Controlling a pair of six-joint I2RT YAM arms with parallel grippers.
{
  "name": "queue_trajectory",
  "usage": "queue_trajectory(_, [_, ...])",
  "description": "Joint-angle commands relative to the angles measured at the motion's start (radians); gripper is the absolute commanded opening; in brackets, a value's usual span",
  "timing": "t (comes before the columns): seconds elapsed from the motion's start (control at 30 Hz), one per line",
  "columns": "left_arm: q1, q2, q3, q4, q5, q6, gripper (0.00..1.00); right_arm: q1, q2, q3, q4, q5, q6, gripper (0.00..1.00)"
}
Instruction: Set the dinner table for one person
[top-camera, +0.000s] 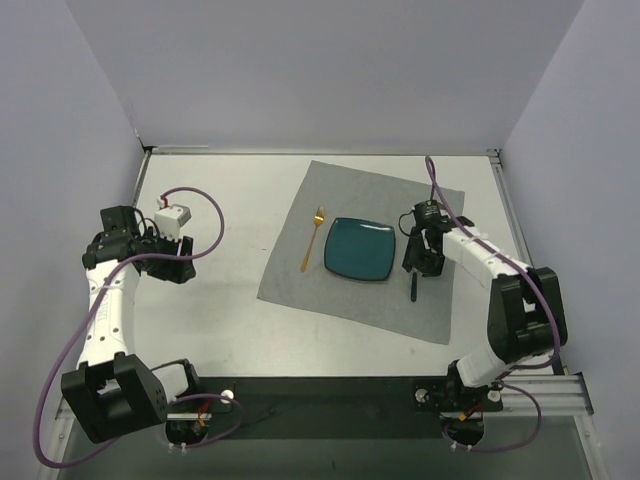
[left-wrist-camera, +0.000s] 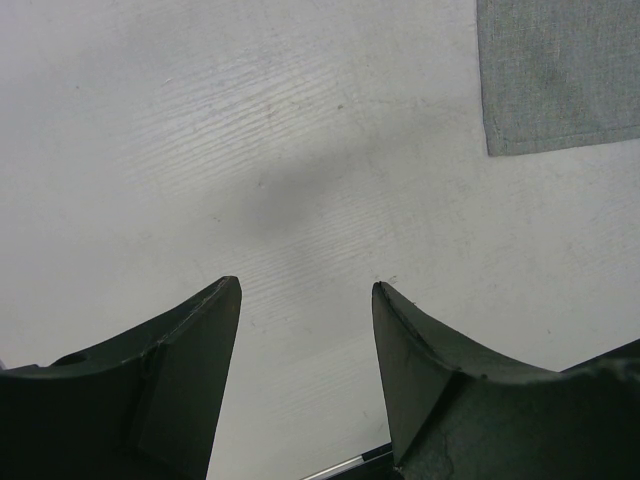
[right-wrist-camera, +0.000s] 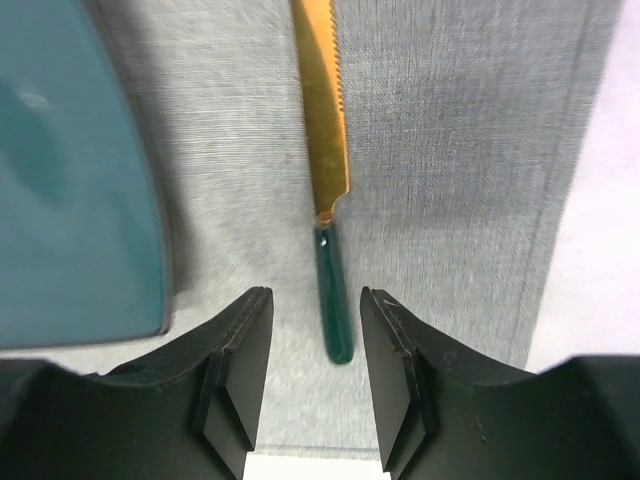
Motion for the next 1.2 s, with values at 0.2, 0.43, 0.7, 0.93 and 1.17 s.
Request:
queue_trajectory(0.2, [0.006,-0.018,0.009,0.012,0.009,0.017,0.66,-0.02,-0.31,0.042,-0.067,0.007,0.053,0.41])
queue_trajectory(0.43, [0.006,-0.024,0.014,-0.013,0.022,0.038,0.66,-0.225,-0.51,-0.008,-0.067,0.016,0.056,0.52])
queue_trajectory(0.7, [0.005,-0.023,0.0,-0.042,0.042,0.066,0.66,-0.598,-0.675,-0.125,-0.145,0.131,0.245,1.0])
queue_trajectory(0.93, [0.005,-0.017,0.005,-0.033,0.042,0.052,0.66,-0.598,-0.8,-0.211,-0.148,0.287,0.343,1.0])
queue_trajectory(1.17, [0.005,-0.009,-0.001,0.0,0.063,-0.002,0.66,-0.592,-0.772,-0.228,-0.15,0.198,0.316,1.0])
